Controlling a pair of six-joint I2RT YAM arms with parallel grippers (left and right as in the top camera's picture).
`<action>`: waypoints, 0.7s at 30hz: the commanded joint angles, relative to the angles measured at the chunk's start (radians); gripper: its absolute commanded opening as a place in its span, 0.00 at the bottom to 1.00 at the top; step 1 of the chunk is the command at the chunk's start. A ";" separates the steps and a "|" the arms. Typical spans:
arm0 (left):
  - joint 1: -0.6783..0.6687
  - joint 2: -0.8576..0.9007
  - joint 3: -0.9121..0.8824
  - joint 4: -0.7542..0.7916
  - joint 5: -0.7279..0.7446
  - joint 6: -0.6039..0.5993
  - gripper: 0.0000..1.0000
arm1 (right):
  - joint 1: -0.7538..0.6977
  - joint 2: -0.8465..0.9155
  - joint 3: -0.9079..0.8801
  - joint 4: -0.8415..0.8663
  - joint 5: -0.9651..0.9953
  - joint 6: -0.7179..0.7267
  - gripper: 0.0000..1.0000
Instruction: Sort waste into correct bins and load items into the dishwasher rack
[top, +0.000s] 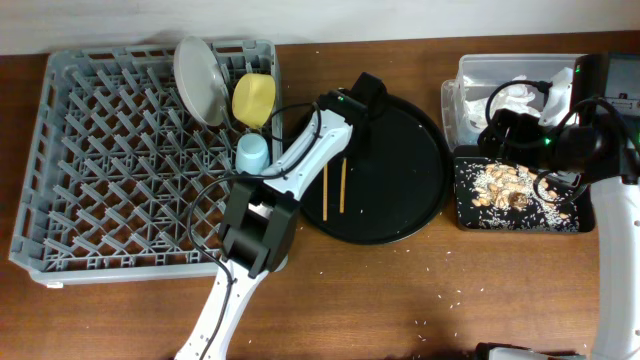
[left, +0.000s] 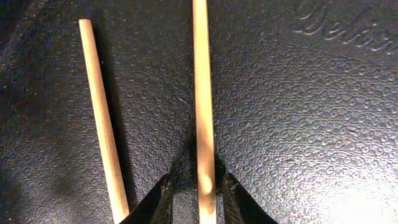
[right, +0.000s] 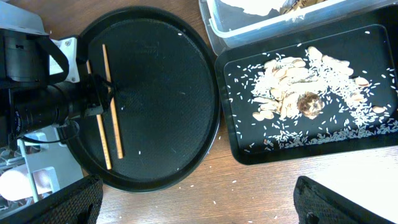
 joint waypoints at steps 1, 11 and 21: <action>-0.007 0.041 -0.005 -0.006 -0.004 -0.002 0.01 | -0.004 0.003 0.012 -0.001 0.013 0.004 0.98; 0.054 -0.144 0.286 -0.328 -0.002 0.127 0.01 | -0.004 0.003 0.012 -0.001 0.013 0.004 0.98; 0.239 -0.539 0.269 -0.653 -0.090 0.194 0.01 | -0.004 0.003 0.012 -0.001 0.013 0.004 0.98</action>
